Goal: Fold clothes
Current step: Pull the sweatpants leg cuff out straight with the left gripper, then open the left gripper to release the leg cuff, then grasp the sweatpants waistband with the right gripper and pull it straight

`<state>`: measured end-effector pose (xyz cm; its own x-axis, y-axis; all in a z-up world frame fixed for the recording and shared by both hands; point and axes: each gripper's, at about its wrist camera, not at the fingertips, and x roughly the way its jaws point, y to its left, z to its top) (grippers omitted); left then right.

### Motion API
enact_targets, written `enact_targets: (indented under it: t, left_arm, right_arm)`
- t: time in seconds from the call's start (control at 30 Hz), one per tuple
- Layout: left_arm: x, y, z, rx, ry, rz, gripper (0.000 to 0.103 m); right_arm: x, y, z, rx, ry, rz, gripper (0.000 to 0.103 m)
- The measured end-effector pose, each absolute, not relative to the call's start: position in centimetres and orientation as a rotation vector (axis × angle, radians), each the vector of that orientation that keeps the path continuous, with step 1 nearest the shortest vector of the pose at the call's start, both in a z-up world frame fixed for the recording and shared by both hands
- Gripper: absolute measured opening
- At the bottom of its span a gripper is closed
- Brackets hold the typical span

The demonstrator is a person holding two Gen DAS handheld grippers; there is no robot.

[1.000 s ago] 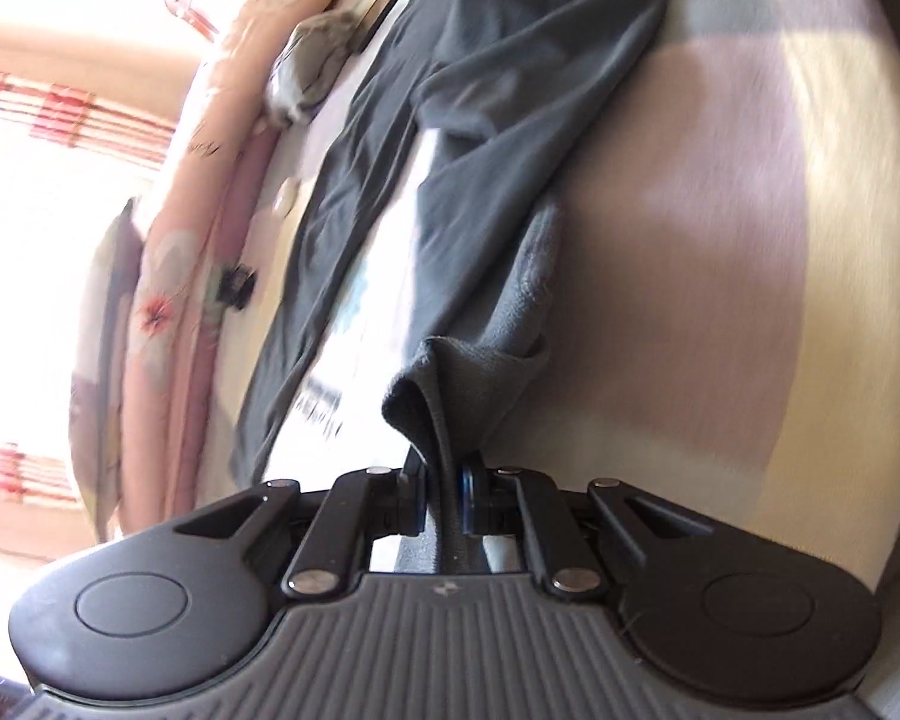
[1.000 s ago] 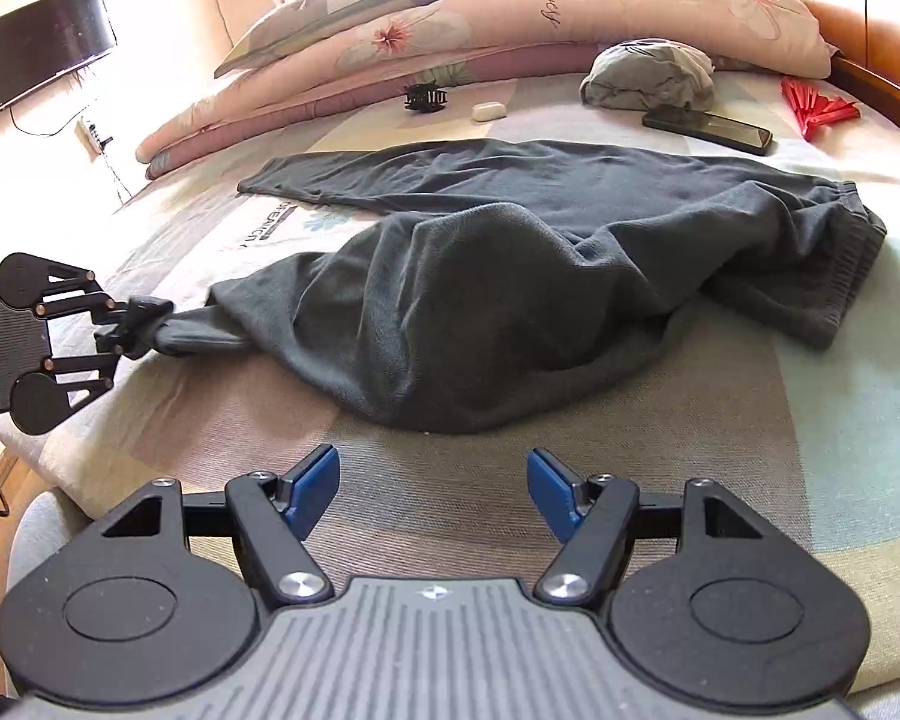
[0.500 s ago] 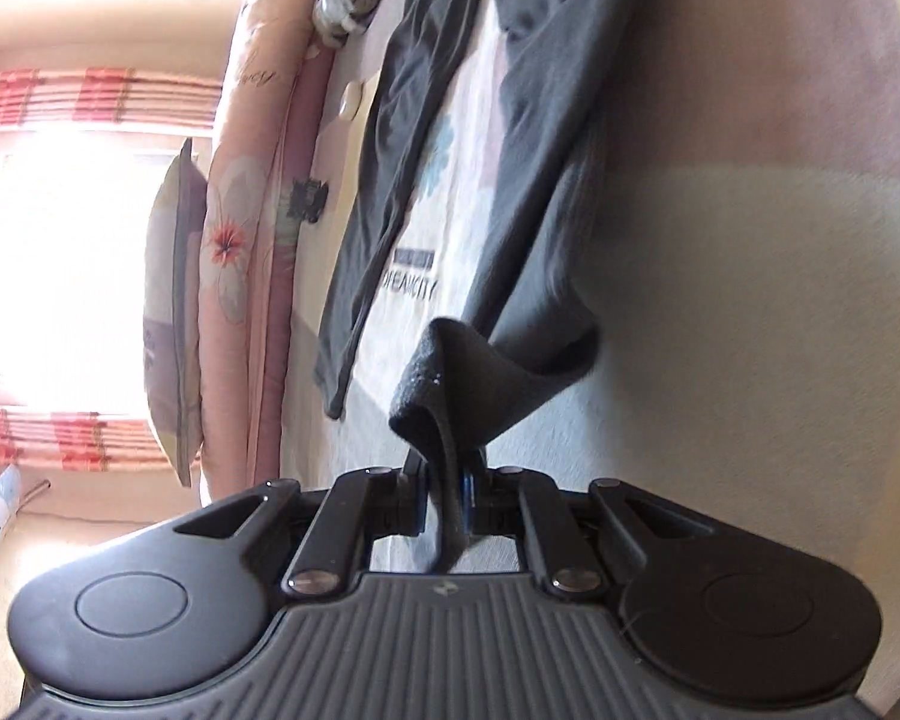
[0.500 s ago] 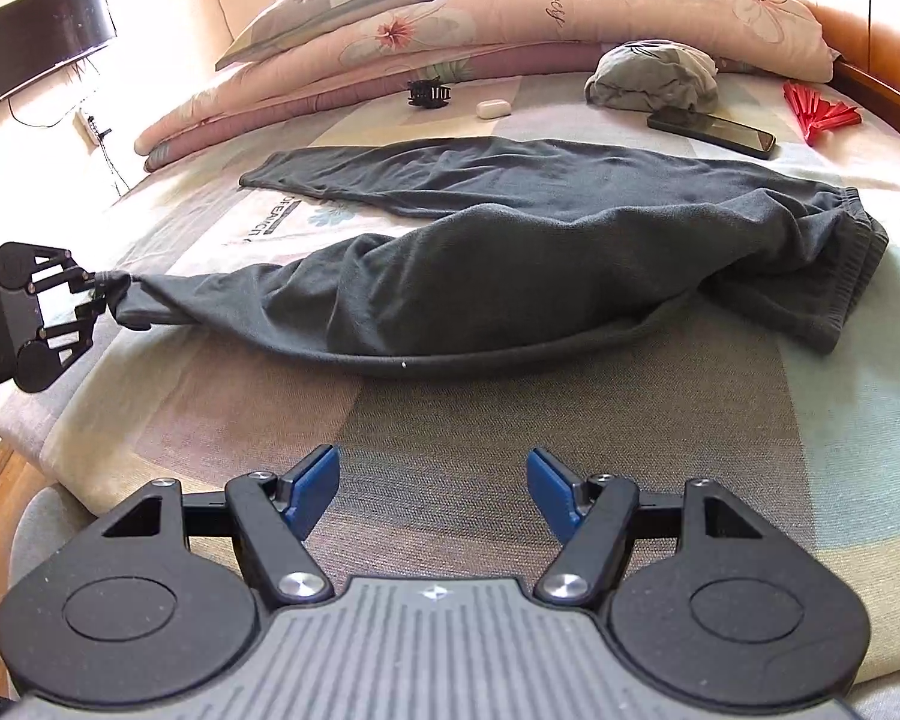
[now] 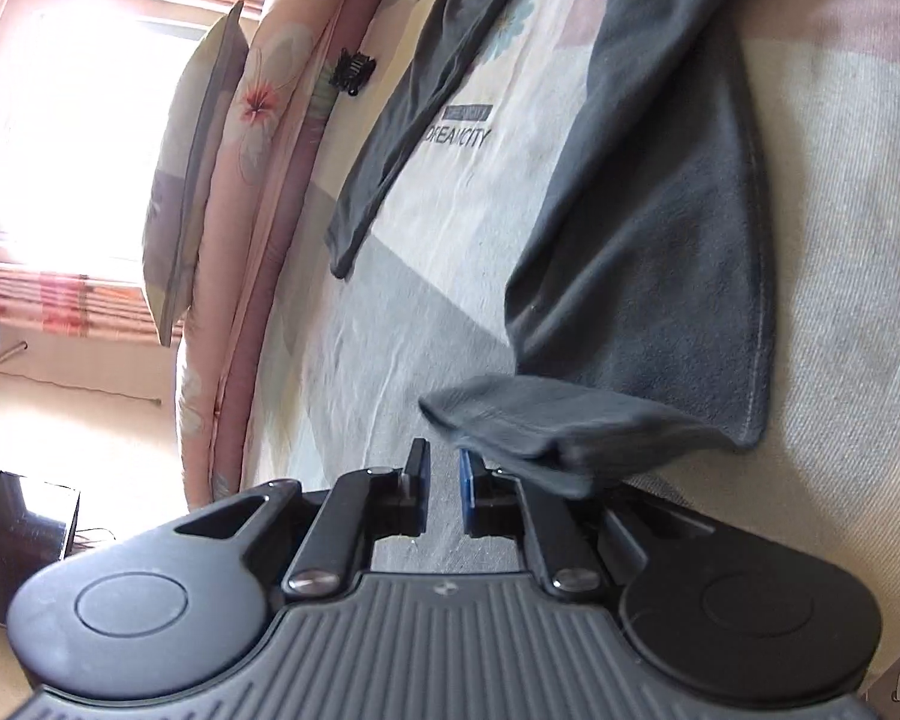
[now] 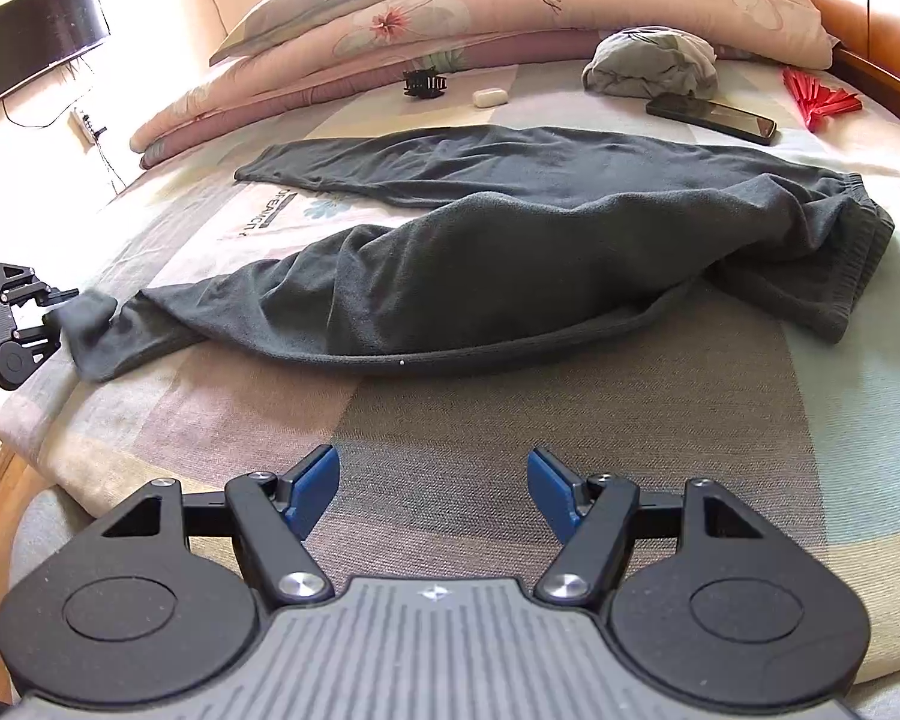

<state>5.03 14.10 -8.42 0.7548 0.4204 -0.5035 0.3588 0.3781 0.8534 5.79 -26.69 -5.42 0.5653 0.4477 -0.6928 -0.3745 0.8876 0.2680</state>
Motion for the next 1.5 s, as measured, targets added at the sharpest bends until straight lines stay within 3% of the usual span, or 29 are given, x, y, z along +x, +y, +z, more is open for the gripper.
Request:
enact_targets:
  t: [0.23, 0.63, 0.8, 0.97, 1.13, 1.27, 1.5]
  left_arm:
    - [7.0, 15.2, -6.6, 1.028, 0.796, 0.044, 0.013]
    - [7.0, 18.9, -5.4, 0.957, 0.819, 0.145, 0.017]
    - [6.7, 18.8, -2.9, 0.701, 0.807, 0.089, 0.018]
    - [6.6, 15.4, -2.3, 0.504, 0.801, -0.126, 0.024]
    - [6.4, 9.8, -2.9, 0.507, 0.762, -0.301, 0.026]
    - [6.5, 5.6, -3.5, 0.527, 0.727, -0.398, 0.036]
    - [5.9, -1.5, -5.0, 0.537, 0.698, -0.53, 0.038]
  right_arm:
    - [5.9, -26.4, -5.6, 0.09, 0.855, 0.488, 0.074]
    - [5.8, -25.9, -5.3, 0.064, 0.849, 0.509, 0.075]
    - [5.5, -24.4, -4.4, -0.019, 0.811, 0.565, 0.074]
    - [5.7, -23.4, -4.3, -0.086, 0.796, 0.571, 0.071]
    - [6.3, -24.7, -4.8, -0.08, 0.808, 0.509, 0.071]
    - [7.0, -27.4, -5.1, -0.035, 0.804, 0.451, 0.068]
    - [10.0, -37.0, -7.1, 0.385, 0.842, 0.319, 0.065]
